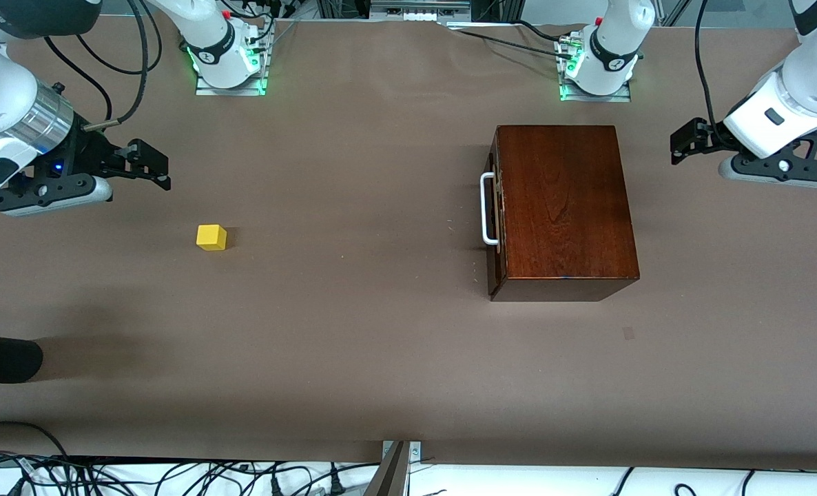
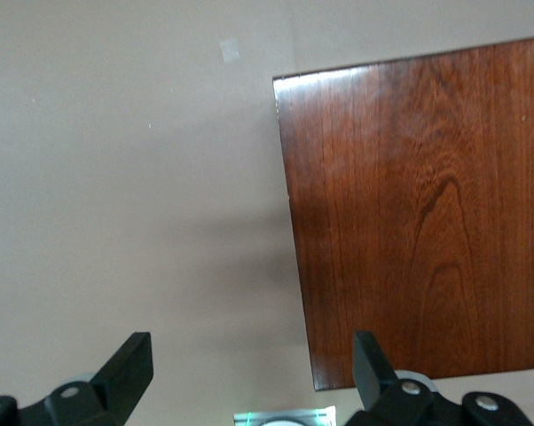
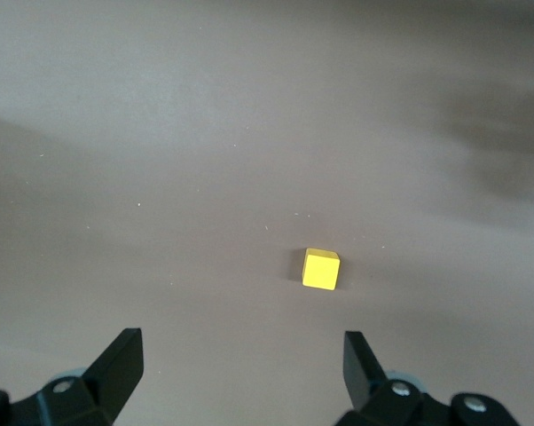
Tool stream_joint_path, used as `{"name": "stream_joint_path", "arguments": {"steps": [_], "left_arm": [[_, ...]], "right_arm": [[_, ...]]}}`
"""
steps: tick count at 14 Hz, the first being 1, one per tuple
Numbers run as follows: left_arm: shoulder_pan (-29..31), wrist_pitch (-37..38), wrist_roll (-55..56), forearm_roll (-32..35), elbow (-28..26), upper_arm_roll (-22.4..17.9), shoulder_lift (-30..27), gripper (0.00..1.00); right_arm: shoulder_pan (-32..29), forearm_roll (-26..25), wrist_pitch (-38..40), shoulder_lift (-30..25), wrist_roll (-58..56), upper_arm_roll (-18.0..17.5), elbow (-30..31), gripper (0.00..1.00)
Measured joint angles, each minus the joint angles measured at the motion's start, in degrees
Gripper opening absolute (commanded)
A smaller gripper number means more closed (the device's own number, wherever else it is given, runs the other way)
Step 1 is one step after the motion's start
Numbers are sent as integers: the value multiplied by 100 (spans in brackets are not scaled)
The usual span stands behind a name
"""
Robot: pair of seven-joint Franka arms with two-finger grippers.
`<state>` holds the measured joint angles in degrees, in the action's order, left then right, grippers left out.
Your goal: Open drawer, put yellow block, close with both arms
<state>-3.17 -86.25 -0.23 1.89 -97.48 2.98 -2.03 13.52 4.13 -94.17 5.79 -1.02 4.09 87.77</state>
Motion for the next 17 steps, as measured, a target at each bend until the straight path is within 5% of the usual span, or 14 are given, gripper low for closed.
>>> {"name": "stream_joint_path", "arguments": {"steps": [5, 10, 17], "left_arm": [[-92, 192, 344, -461, 23, 617, 272, 100], [-427, -45, 1711, -519, 726, 1575, 1359, 100], [-1759, -987, 3230, 409, 1120, 1650, 2613, 100]], "right_arm": [[-37, -61, 446, -15, -9, 356, -1, 100], [-47, -265, 306, -11, -19, 443, 0, 100], [9, -545, -108, -10, -19, 387, 0, 100]]}}
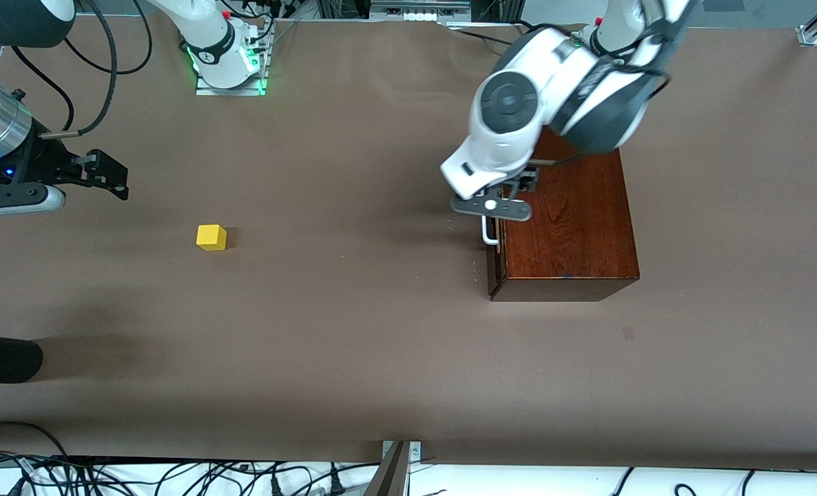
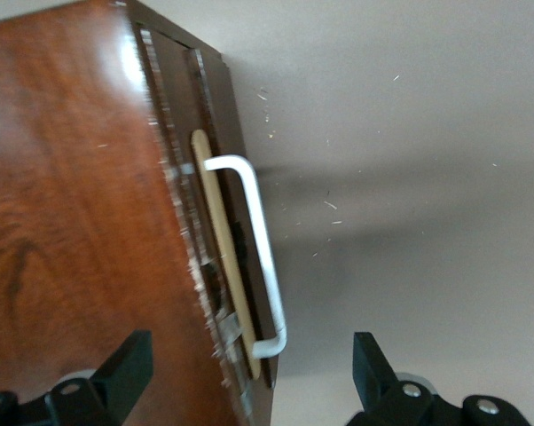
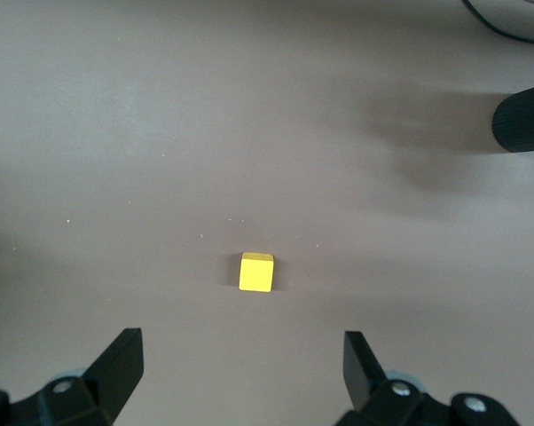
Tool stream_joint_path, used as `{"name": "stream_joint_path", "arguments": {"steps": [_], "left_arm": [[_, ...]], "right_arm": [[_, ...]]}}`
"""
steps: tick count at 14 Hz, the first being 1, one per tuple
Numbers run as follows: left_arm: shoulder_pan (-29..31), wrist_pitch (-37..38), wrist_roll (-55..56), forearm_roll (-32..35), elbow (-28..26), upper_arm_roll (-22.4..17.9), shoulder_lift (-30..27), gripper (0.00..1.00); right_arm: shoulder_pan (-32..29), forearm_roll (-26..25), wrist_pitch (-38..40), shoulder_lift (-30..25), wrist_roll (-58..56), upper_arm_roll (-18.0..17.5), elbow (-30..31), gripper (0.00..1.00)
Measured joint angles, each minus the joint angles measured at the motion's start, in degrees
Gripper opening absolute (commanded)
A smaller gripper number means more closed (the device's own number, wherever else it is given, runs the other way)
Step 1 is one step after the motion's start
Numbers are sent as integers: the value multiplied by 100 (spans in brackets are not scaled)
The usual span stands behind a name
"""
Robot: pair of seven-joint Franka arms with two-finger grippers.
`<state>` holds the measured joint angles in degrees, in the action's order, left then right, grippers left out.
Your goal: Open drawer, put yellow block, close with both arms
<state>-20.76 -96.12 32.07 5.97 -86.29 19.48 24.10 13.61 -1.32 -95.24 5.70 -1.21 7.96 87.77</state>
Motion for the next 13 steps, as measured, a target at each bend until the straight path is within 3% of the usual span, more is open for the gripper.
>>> {"name": "stream_joint_path", "arguments": {"steps": [6, 13], "left_arm": [[-73, -865, 588, 50, -328, -12, 281, 100], [-151, -978, 927, 306, -561, -9, 354, 100]], "right_arm": [[0, 0, -6, 0, 0, 0, 0, 100], [4, 0, -39, 4, 0, -19, 0, 100]]}}
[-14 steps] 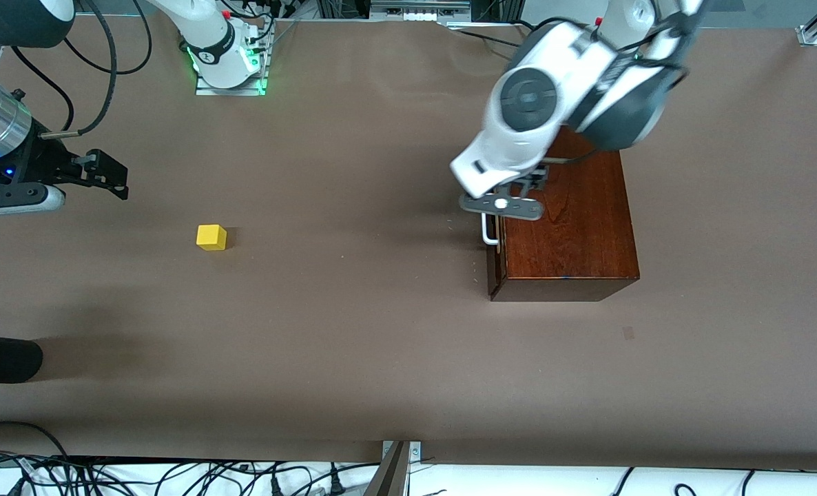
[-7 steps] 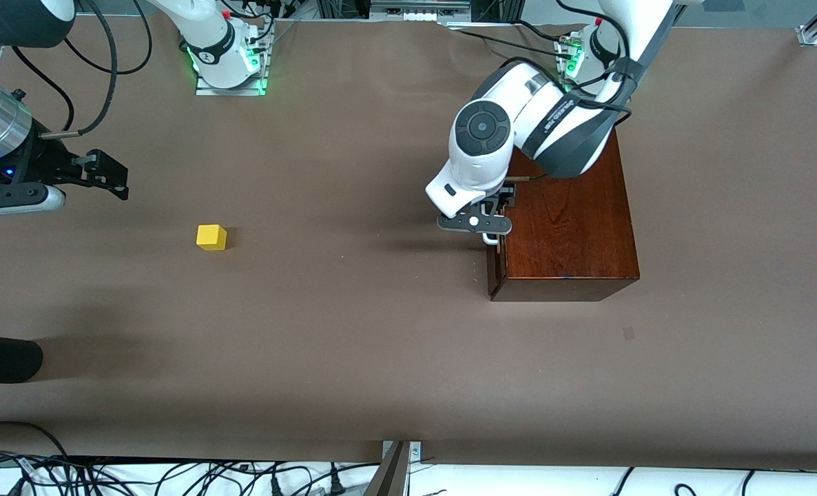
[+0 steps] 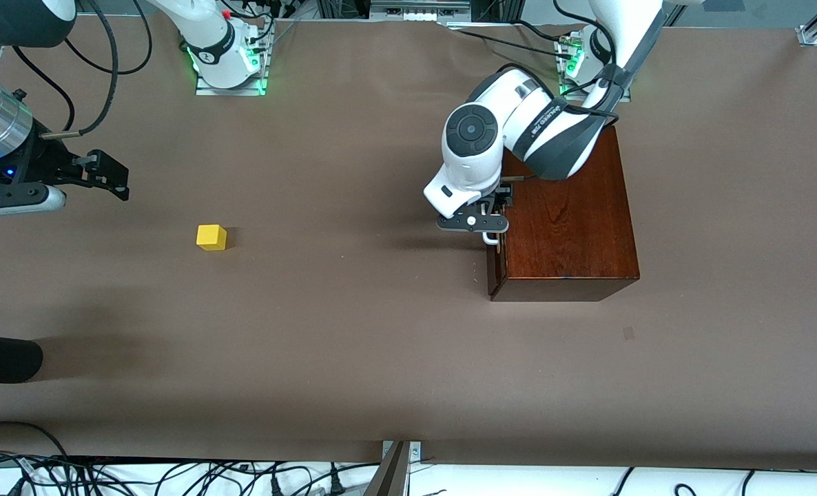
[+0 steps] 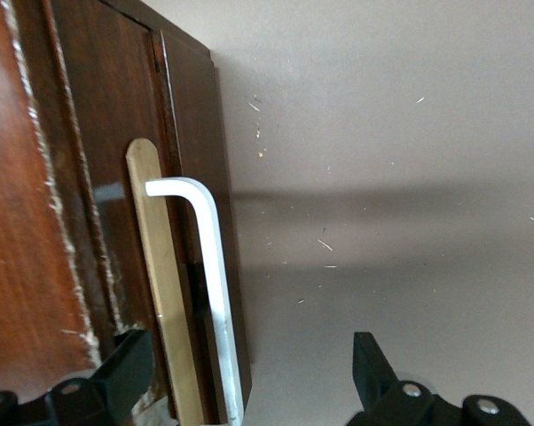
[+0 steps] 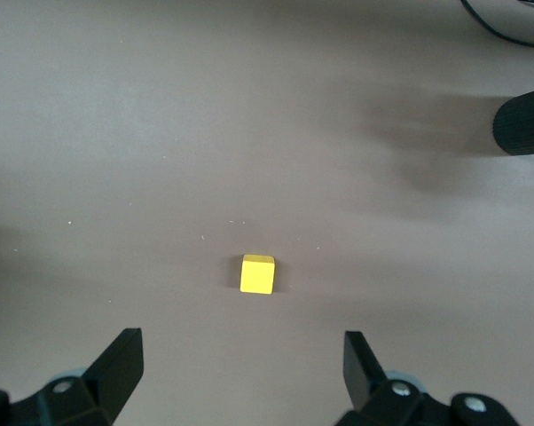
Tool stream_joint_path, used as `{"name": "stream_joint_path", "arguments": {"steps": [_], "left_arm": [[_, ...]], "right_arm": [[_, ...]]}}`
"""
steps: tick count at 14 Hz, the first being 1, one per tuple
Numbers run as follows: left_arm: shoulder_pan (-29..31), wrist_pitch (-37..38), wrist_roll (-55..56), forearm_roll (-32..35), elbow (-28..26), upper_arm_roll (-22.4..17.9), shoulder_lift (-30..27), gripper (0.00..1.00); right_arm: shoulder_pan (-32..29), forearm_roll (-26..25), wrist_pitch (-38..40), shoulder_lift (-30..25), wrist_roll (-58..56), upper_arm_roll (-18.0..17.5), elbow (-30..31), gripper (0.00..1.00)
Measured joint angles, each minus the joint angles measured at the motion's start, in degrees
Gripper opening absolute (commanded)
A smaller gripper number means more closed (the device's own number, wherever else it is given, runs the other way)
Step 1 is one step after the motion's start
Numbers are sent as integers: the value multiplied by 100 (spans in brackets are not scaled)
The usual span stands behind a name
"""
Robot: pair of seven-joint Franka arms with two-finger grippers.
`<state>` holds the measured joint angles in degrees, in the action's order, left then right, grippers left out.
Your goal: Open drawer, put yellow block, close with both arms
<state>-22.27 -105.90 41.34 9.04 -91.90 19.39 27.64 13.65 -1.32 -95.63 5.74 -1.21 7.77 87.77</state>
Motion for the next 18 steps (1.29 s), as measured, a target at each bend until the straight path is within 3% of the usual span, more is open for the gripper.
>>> {"name": "stream_joint_path", "arguments": {"steps": [10, 18], "left_arm": [[-105, -169, 312, 237, -11, -1, 296, 100], [-294, -275, 776, 666, -18, 6, 564, 100]], "right_arm": [[10, -103, -111, 306, 3, -4, 7, 100], [47, -51, 237, 302, 16, -8, 193, 100]]}}
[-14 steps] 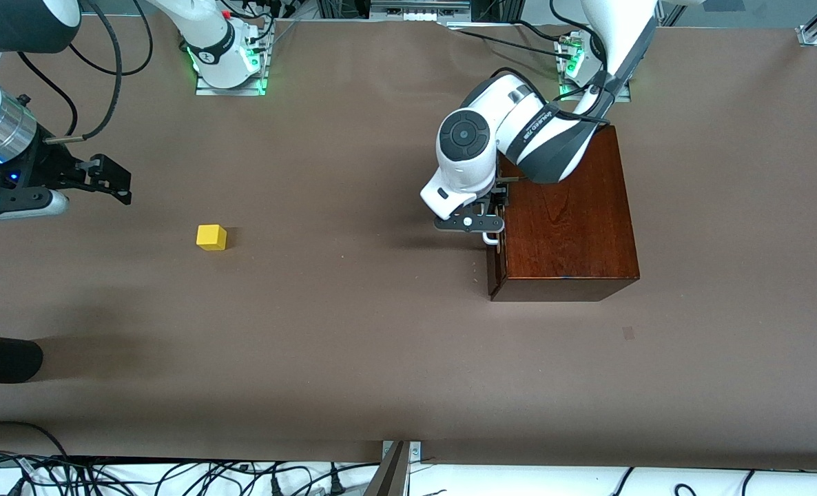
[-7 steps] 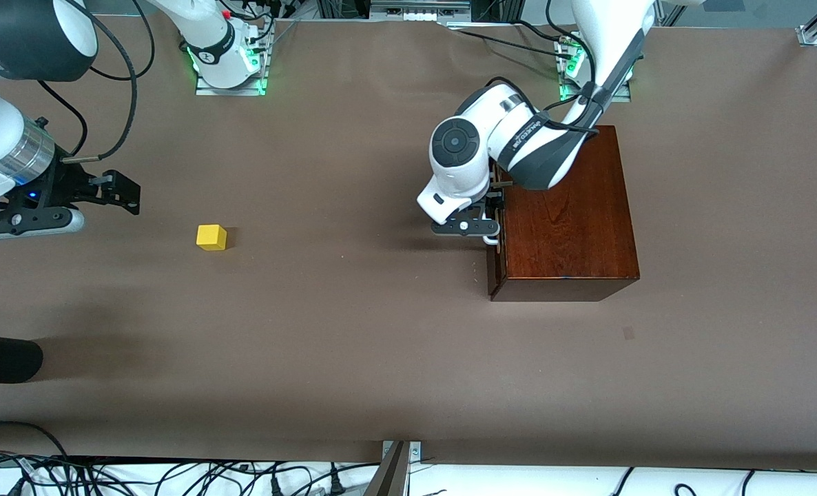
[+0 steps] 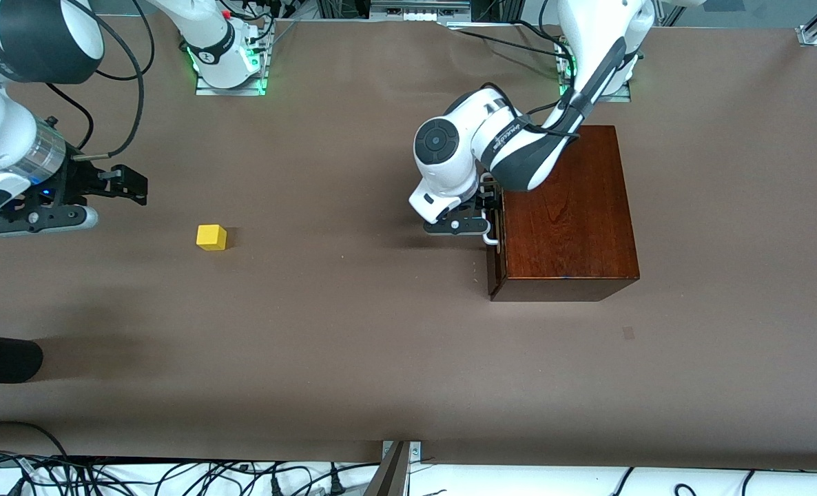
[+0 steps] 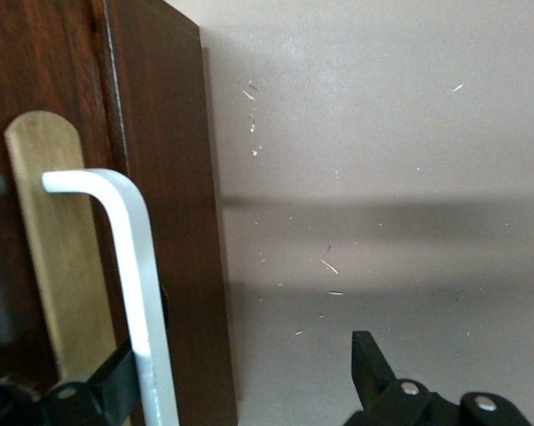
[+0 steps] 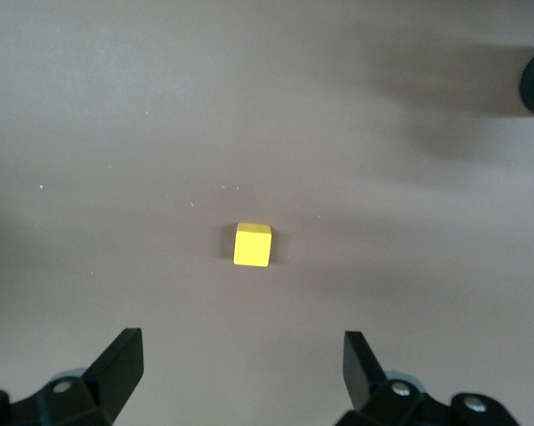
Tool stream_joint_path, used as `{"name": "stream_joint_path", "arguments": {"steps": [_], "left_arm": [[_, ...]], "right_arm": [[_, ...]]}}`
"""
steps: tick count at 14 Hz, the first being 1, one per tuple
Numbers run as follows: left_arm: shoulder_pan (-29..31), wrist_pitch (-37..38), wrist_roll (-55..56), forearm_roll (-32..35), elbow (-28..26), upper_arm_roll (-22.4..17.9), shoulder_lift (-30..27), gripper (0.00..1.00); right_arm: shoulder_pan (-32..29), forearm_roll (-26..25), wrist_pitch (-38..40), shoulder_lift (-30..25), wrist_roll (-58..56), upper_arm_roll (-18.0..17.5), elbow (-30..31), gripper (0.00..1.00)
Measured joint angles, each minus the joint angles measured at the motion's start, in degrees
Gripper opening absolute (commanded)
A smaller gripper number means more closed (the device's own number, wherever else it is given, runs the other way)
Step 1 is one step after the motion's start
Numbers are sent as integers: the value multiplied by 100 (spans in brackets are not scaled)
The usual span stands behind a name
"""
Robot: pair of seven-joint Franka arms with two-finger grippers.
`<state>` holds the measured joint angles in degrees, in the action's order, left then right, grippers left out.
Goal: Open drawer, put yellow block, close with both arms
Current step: 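Pull the drawer open with the left gripper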
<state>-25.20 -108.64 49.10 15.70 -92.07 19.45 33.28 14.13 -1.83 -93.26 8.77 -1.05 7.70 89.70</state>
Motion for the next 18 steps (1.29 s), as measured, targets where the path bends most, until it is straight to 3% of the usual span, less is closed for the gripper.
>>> {"name": "stream_joint_path", "arguments": {"steps": [3, 18], "left_arm": [[-10, -21, 29, 25, -1, -4, 40, 100], [-480, -671, 848, 209, 207, -72, 290, 100]], "right_arm": [[0, 323, -1, 0, 7, 3, 91, 100], [-11, 330, 92, -41, -269, 111, -126, 100]]}}
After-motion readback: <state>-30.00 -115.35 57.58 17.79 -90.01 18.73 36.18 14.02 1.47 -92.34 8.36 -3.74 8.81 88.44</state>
